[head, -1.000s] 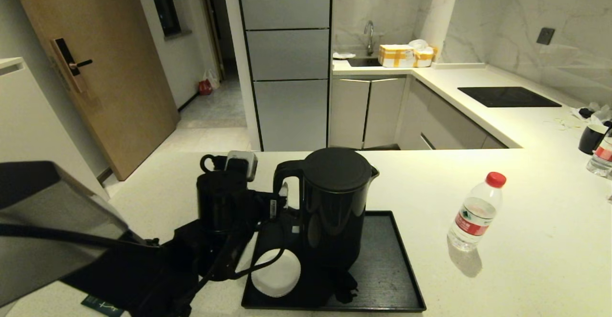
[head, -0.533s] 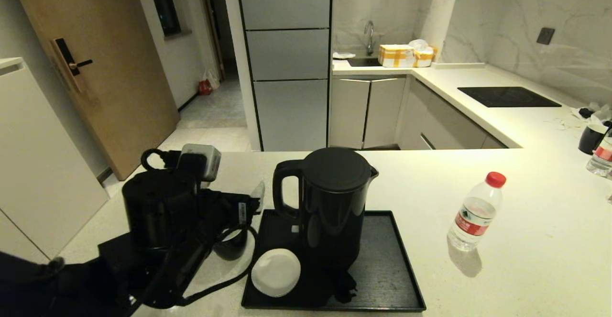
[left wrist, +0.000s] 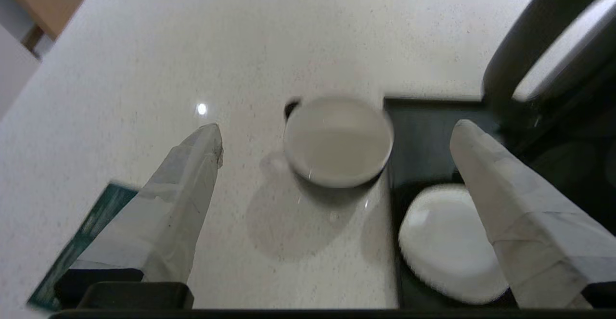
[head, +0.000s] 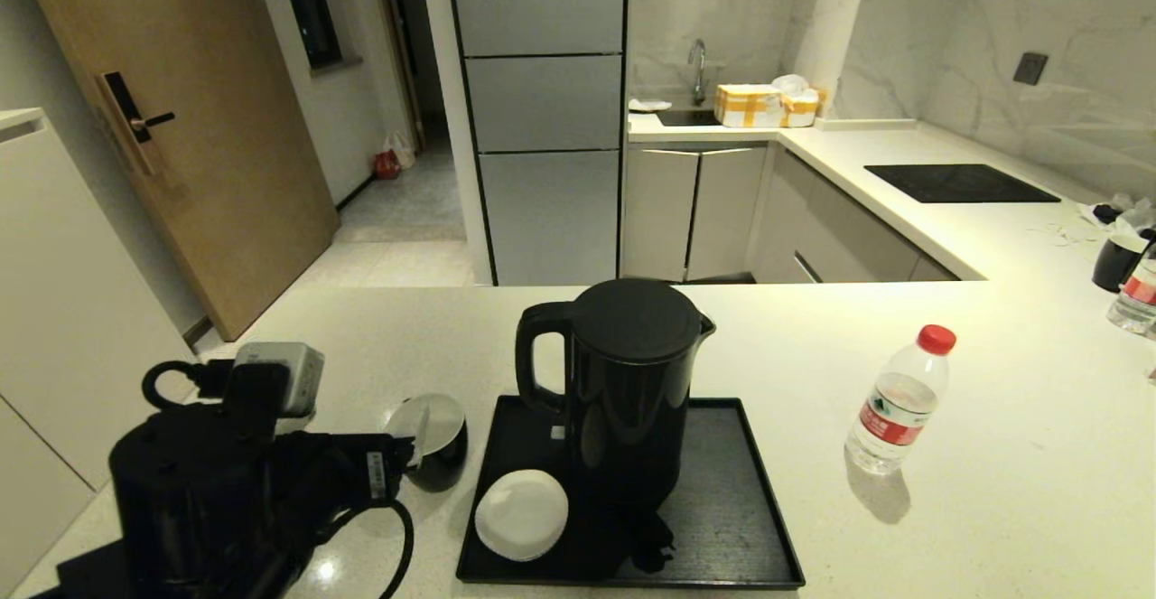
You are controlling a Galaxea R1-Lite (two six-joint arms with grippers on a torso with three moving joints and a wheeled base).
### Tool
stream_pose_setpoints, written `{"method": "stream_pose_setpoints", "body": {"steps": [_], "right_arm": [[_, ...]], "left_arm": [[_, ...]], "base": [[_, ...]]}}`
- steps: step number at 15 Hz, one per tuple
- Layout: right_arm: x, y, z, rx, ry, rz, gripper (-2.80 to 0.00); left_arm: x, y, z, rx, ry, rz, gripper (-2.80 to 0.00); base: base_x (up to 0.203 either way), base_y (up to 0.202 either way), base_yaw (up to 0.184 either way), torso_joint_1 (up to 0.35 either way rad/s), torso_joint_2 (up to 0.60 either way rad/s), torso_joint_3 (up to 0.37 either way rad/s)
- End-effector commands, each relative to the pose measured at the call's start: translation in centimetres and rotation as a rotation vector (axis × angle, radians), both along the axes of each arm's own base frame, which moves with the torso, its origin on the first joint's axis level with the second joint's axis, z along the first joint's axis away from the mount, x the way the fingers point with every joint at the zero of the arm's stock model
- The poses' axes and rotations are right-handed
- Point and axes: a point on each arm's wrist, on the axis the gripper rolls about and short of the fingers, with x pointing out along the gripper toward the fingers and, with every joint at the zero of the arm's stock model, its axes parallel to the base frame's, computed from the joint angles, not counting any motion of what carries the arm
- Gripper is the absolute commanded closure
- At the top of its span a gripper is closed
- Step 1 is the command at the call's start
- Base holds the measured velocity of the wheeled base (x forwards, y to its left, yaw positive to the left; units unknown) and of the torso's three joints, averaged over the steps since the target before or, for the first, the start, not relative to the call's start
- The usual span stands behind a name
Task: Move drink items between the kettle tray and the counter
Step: Return the tea cup to its original position
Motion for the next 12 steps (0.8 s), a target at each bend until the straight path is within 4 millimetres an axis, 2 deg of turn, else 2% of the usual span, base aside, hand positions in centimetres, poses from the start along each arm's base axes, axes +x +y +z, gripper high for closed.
{"method": "stream_pose_setpoints", "body": {"steps": [1,2,3,4,10,12], "right_arm": [[0.0,0.0,0.0,0.000,0.001,0.000,0.00],[0.0,0.0,0.0,0.000,0.001,0.000,0.00],[0.0,0.0,0.0,0.000,0.001,0.000,0.00],[0.0,0.0,0.0,0.000,0.001,0.002,0.00],[0.0,0.0,0.0,0.000,0.001,0.001,0.00],[0.0,0.0,0.0,0.000,0.001,0.000,0.00]], "left_arm": [[-1.6,1.1,-1.1,0.011,0.034,0.005,-2.80],[-2.2,1.6,-1.4,0.013,0.045,0.005,-2.80],[-2.5,1.8,-1.5,0.009,0.047,0.004,0.00],[-2.6,1.8,-1.6,0.007,0.052,0.004,0.00],[-4.5,3.0,-5.2,-0.039,0.250,-0.048,0.00],[-4.7,3.1,-5.7,-0.037,0.297,-0.035,0.00]], "base": [[0.000,0.000,0.000,0.000,0.00,0.000],[0.000,0.000,0.000,0.000,0.00,0.000],[0.000,0.000,0.000,0.000,0.00,0.000],[0.000,0.000,0.000,0.000,0.00,0.000],[0.000,0.000,0.000,0.000,0.00,0.000],[0.000,0.000,0.000,0.000,0.00,0.000]]}}
